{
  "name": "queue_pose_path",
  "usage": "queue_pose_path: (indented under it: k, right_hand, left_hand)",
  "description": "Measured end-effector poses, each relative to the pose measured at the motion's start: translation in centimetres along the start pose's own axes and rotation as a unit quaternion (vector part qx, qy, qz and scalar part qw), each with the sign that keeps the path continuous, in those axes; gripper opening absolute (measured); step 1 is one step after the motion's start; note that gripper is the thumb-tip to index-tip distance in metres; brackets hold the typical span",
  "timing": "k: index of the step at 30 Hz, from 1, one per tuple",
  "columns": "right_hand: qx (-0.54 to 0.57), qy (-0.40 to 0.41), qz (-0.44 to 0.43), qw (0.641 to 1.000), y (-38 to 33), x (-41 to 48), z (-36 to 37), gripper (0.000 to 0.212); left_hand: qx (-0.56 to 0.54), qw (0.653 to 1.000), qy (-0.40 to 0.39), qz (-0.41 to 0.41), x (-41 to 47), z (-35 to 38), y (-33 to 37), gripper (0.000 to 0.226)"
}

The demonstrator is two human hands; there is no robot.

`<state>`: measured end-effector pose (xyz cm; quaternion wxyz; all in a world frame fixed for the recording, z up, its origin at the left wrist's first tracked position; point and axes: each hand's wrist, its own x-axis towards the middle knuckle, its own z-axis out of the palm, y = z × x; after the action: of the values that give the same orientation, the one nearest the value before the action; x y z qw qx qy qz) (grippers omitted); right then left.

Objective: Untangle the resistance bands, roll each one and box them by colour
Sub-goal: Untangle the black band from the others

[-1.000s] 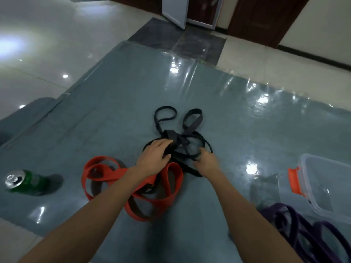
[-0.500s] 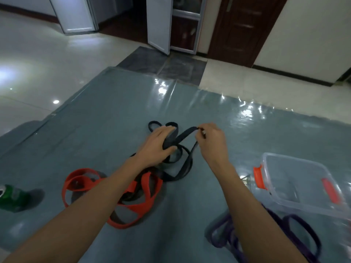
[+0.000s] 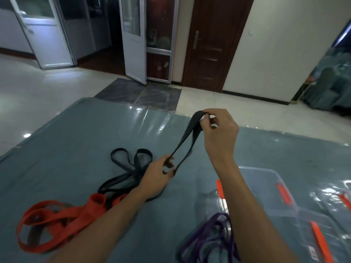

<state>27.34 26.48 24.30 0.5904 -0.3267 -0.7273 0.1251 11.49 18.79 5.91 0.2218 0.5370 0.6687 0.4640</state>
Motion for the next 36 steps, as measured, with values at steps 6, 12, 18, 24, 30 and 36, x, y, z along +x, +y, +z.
queue_pose_path:
  k: [6,12,18,24,30,36]
  right_hand:
    - [0.031,0.043,0.098,0.994,2.1,-0.4,-3.4,0.017]
    - [0.040,0.061,0.192,0.979,5.4,-0.9,-5.7,0.017]
    - [0.001,-0.054,0.308,0.950,9.8,-5.0,-8.2,0.013]
    - [-0.070,-0.184,0.304,0.932,10.9,-9.1,-7.4,0.012]
    - [-0.040,-0.151,0.215,0.964,8.4,-10.4,-5.1,0.066]
    - [-0.101,-0.366,0.118,0.918,6.5,-11.2,-1.4,0.101]
  left_hand:
    - [-0.089,0.992,-0.048,-0.070,-2.3,1.3,-0.4,0.026]
    - [0.050,0.993,-0.109,0.000,-3.7,2.4,0.4,0.006]
    - [0.153,0.987,-0.034,0.026,0.2,-1.2,3.1,0.016]
    - [0.216,0.970,-0.037,0.101,3.4,-3.1,9.0,0.029]
    - [0.344,0.930,-0.067,0.112,4.0,-3.0,10.6,0.022]
    - [0.354,0.923,-0.070,0.135,3.1,-2.2,10.8,0.016]
